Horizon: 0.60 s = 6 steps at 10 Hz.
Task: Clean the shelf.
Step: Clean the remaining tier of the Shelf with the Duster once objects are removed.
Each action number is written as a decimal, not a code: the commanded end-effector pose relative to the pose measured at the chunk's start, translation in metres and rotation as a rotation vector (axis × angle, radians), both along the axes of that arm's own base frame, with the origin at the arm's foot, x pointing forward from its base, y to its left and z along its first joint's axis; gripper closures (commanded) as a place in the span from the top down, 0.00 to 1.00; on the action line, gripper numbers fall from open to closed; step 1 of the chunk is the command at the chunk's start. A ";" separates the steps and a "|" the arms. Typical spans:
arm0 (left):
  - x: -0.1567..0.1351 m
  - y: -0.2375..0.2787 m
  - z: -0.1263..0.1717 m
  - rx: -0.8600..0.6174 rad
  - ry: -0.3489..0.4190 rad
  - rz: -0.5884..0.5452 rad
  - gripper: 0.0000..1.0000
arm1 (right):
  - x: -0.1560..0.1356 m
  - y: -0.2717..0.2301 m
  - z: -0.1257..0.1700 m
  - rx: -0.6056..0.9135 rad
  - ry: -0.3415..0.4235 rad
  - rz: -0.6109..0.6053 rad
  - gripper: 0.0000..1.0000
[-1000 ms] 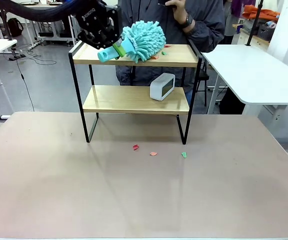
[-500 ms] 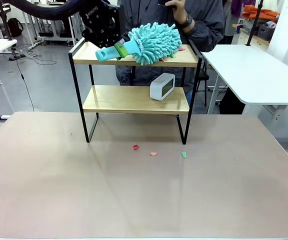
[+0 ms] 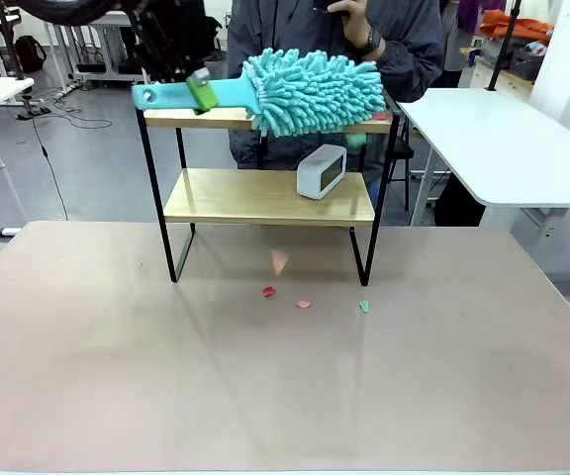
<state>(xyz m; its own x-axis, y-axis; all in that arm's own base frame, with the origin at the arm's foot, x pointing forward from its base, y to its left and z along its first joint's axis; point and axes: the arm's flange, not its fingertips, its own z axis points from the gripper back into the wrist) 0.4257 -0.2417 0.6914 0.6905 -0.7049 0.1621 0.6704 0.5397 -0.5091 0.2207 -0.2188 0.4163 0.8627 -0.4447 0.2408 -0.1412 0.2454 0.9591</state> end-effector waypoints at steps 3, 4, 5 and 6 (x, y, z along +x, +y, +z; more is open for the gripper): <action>-0.027 0.039 0.015 -0.075 0.023 -0.147 0.00 | 0.000 -0.002 0.001 -0.010 -0.025 0.009 1.00; -0.032 0.047 0.018 -0.092 0.031 -0.157 0.00 | 0.000 -0.002 0.001 -0.010 -0.025 0.009 1.00; -0.036 0.054 0.020 -0.103 0.020 -0.154 0.00 | 0.000 -0.002 0.001 -0.010 -0.025 0.009 1.00; -0.038 0.058 0.021 -0.115 0.022 -0.155 0.00 | 0.000 -0.002 0.001 -0.010 -0.025 0.009 1.00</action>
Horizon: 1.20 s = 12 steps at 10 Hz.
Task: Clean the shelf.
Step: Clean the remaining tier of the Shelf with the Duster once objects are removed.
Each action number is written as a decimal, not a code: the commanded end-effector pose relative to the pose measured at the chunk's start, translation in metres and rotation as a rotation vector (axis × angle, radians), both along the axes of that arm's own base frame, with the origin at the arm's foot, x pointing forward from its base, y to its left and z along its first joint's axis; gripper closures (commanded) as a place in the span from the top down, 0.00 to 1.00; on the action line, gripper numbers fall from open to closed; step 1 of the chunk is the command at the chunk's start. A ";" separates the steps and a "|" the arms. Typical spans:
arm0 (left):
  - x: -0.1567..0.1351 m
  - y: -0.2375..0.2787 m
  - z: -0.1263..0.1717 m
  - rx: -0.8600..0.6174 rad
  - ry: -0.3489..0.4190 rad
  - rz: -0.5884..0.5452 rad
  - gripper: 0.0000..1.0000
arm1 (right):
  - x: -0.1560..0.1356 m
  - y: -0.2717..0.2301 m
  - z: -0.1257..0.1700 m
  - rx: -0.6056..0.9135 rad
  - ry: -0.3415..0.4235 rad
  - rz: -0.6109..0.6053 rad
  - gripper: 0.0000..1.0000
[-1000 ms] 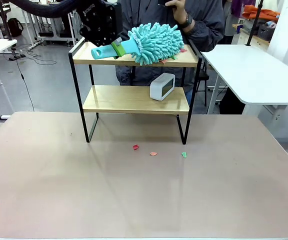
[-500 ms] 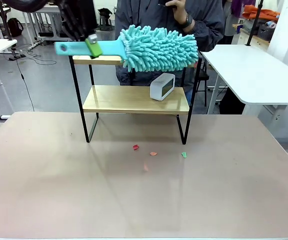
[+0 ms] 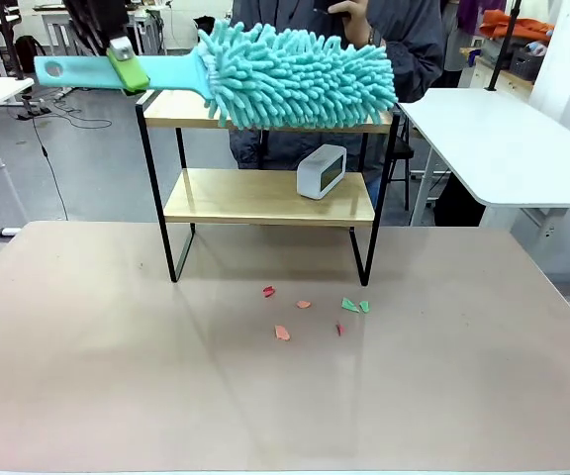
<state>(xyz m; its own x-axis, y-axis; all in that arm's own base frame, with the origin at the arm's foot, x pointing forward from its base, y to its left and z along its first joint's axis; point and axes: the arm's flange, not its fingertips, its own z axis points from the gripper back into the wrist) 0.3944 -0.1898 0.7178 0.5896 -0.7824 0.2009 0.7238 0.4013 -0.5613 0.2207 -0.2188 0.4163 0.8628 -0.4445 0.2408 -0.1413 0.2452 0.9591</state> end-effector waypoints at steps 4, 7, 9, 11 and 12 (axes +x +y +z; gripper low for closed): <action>-0.023 0.107 0.020 -0.241 0.116 0.074 0.00 | 0.000 -0.002 0.001 -0.010 -0.025 0.009 1.00; -0.041 0.225 0.003 -0.516 0.120 0.406 0.00 | 0.000 -0.002 0.001 -0.010 -0.025 0.009 1.00; -0.031 0.290 -0.051 -0.695 0.220 0.686 0.00 | 0.000 -0.002 0.001 -0.010 -0.025 0.009 1.00; -0.012 0.320 -0.121 -0.832 0.347 0.898 0.00 | 0.000 -0.002 0.001 -0.010 -0.025 0.009 1.00; -0.001 0.326 -0.162 -0.811 0.424 1.030 0.00 | 0.000 -0.002 0.001 -0.010 -0.025 0.009 1.00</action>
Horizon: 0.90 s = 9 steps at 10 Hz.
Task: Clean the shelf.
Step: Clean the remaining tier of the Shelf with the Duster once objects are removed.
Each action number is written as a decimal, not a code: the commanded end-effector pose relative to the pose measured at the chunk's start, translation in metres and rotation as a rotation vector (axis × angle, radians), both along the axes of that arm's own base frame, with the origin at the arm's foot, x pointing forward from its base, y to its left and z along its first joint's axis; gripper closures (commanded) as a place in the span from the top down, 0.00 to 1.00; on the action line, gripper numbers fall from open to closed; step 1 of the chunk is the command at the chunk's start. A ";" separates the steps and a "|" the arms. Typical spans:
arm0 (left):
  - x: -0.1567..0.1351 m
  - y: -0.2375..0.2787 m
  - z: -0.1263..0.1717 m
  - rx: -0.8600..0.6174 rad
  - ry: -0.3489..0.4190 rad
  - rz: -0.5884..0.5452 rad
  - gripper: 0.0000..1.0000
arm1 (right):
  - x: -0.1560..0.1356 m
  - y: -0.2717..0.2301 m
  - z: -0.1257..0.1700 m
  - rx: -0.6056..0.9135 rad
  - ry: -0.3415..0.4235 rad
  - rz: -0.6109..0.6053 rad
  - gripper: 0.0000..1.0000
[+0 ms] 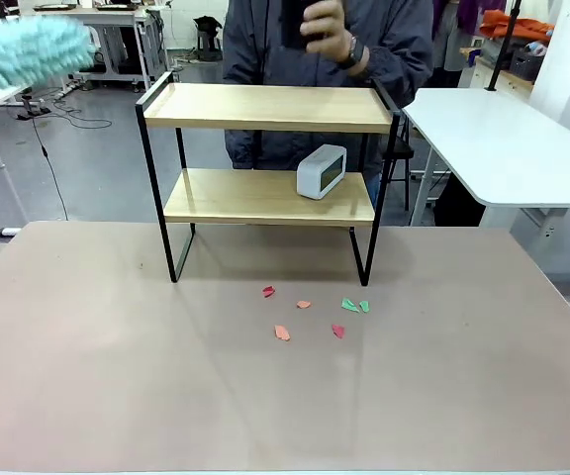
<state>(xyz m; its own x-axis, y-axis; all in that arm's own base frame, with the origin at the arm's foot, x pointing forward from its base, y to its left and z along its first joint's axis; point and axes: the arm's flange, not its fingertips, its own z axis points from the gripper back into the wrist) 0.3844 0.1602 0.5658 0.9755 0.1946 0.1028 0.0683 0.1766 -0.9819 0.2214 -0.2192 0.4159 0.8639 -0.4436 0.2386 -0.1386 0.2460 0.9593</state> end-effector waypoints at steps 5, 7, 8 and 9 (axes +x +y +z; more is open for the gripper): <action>0.030 -0.024 -0.087 -0.021 0.154 0.095 0.00 | -0.001 -0.001 0.001 -0.009 -0.028 0.008 1.00; 0.030 -0.024 -0.087 -0.021 0.154 0.095 0.00 | -0.001 -0.001 0.001 -0.009 -0.028 0.008 1.00; 0.030 -0.024 -0.087 -0.021 0.154 0.095 0.00 | -0.001 -0.001 0.001 -0.009 -0.028 0.008 1.00; 0.030 -0.024 -0.087 -0.021 0.154 0.095 0.00 | -0.001 -0.001 0.001 -0.009 -0.028 0.008 1.00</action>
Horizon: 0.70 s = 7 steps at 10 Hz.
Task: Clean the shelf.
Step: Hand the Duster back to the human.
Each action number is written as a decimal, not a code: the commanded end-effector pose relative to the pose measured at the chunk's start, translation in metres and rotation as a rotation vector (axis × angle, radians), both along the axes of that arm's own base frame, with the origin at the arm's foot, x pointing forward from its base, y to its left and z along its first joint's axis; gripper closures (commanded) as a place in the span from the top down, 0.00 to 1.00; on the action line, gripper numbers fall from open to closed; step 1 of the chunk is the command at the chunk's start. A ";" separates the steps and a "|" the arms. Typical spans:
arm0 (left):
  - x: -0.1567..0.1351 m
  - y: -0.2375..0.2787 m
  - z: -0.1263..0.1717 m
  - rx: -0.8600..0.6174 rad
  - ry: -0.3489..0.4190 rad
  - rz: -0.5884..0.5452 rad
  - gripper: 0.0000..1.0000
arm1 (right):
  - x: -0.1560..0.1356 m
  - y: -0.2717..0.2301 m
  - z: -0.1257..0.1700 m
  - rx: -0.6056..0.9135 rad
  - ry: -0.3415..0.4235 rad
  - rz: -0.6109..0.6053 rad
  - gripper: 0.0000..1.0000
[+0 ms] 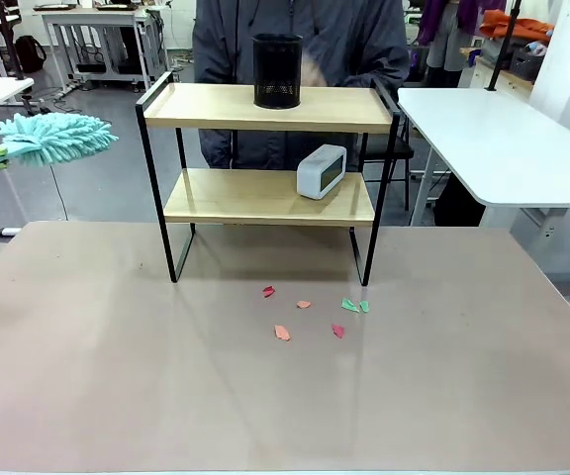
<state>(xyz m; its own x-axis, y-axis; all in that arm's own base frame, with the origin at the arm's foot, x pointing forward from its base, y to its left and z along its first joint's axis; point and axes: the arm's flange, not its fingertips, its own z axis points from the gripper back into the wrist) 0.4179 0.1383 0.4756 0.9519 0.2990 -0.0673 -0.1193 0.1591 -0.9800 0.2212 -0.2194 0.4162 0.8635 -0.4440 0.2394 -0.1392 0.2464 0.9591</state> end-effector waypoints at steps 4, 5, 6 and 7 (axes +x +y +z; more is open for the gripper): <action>-0.003 -0.002 0.003 -0.006 -0.019 -0.012 0.00 | -0.001 -0.001 0.001 -0.009 -0.027 0.009 1.00; -0.003 -0.002 0.003 -0.006 -0.019 -0.012 0.00 | -0.001 -0.001 0.001 -0.009 -0.027 0.009 1.00; -0.003 -0.002 0.003 -0.006 -0.019 -0.012 0.00 | -0.001 -0.001 0.001 -0.009 -0.027 0.009 1.00; 0.000 -0.001 0.000 0.000 0.000 -0.002 0.12 | 0.000 0.000 0.000 0.000 0.000 0.000 1.00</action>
<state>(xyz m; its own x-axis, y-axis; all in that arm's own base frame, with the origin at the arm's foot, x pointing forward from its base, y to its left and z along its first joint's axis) 0.4183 0.1377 0.4749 0.9521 0.2978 -0.0687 -0.1205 0.1592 -0.9799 0.2213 -0.2194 0.4160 0.8636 -0.4441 0.2387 -0.1386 0.2460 0.9593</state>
